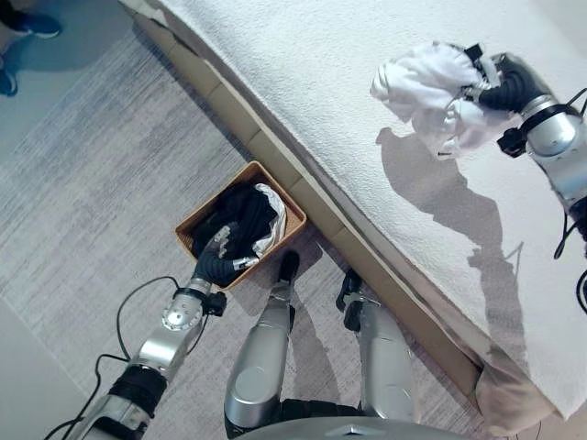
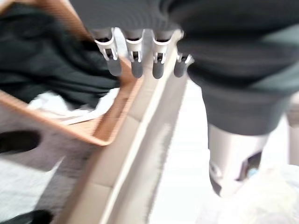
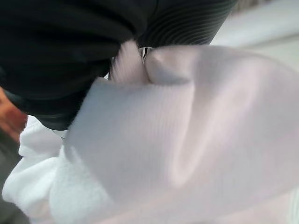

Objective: Pick up clothes into the bucket

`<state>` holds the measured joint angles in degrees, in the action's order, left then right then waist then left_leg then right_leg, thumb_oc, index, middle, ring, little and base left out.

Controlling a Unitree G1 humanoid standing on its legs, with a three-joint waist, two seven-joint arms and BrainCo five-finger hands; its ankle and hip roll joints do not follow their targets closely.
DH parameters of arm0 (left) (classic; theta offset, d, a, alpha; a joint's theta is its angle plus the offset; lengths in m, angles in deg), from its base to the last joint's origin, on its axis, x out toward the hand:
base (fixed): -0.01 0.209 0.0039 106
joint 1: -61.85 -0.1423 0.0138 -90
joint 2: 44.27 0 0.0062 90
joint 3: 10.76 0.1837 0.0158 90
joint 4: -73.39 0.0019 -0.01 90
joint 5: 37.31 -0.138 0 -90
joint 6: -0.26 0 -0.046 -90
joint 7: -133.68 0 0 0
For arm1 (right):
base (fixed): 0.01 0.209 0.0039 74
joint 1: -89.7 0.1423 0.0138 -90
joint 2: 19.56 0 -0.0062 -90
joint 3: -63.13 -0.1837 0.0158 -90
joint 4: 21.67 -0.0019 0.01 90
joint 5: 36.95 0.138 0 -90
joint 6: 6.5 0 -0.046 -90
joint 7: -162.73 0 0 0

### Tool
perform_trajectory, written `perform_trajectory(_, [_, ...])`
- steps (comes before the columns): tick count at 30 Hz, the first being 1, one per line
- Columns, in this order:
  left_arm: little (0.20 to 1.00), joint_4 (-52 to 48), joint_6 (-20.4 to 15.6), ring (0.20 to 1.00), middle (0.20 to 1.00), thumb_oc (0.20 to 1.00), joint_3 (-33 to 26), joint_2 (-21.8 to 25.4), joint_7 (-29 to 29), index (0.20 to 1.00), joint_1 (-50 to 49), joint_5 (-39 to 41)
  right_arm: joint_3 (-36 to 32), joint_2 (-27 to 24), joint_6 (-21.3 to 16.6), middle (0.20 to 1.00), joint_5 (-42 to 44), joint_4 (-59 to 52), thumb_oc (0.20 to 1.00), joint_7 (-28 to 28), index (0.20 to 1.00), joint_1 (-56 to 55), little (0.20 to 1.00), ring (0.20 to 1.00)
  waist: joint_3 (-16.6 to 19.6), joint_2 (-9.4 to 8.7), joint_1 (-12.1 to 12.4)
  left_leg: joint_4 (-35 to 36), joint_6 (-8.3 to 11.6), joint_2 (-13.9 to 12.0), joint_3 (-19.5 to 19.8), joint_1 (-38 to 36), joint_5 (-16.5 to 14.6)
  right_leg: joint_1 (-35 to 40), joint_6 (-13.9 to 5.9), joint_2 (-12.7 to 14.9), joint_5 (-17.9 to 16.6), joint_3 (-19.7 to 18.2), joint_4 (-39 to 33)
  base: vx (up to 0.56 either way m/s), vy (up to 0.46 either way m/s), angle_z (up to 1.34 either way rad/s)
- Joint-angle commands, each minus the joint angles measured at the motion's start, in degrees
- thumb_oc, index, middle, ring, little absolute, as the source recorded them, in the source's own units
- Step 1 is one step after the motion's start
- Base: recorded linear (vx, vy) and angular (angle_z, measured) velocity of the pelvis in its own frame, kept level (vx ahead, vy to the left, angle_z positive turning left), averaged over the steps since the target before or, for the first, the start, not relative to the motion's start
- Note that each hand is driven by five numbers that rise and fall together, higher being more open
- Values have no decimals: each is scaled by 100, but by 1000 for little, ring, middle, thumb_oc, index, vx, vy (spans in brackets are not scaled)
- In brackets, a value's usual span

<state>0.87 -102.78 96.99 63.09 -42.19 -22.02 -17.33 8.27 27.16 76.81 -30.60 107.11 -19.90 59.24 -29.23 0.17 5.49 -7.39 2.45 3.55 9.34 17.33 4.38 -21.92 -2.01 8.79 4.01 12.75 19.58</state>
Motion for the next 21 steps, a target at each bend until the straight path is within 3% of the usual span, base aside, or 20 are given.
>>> perform_trajectory(1, [1000, -509, -304, 1000, 1000, 1000, -253, 184, -92, 1000, -135, 67, -70, -574, -323, 200, 251, -429, 200, 76, 200, -156, 200, 200, 692, -184, -331, -232, 188, -201, -105, -25, -264, 614, -444, 168, -155, -130, -506, 86, 20, -4])
perform_trajectory(8, [1000, -1370, -296, 1000, 1000, 1000, -614, 629, -173, 1000, 165, -238, -369, -1049, -315, 200, 489, -1458, 200, 792, 200, -1183, 200, 200, 1481, -324, -573, -85, 192, -264, -389, -752, -512, 1322, -497, 0, -166, -305, -992, 124, 9, -20])
perform_trajectory(11, [1000, -1600, -272, 1000, 1000, 1000, -612, 652, -202, 1000, 258, -355, -511, -1169, -296, 200, 643, -1763, 200, 993, 200, -1478, 200, 200, 1646, -364, -614, -81, 190, -283, -445, -917, -589, 1483, -502, -27, -145, -350, -1039, 104, -6, -19])
perform_trajectory(21, [1000, -2456, -304, 1000, 1000, 1000, 144, 780, -460, 1000, 1445, -916, -580, -1436, -209, 200, 1427, -2801, 200, 1765, 200, -2048, 200, 200, 2369, -475, -822, 205, 197, -375, -615, -1614, -773, 2255, -533, -67, -100, -395, -1485, 100, -12, -8])
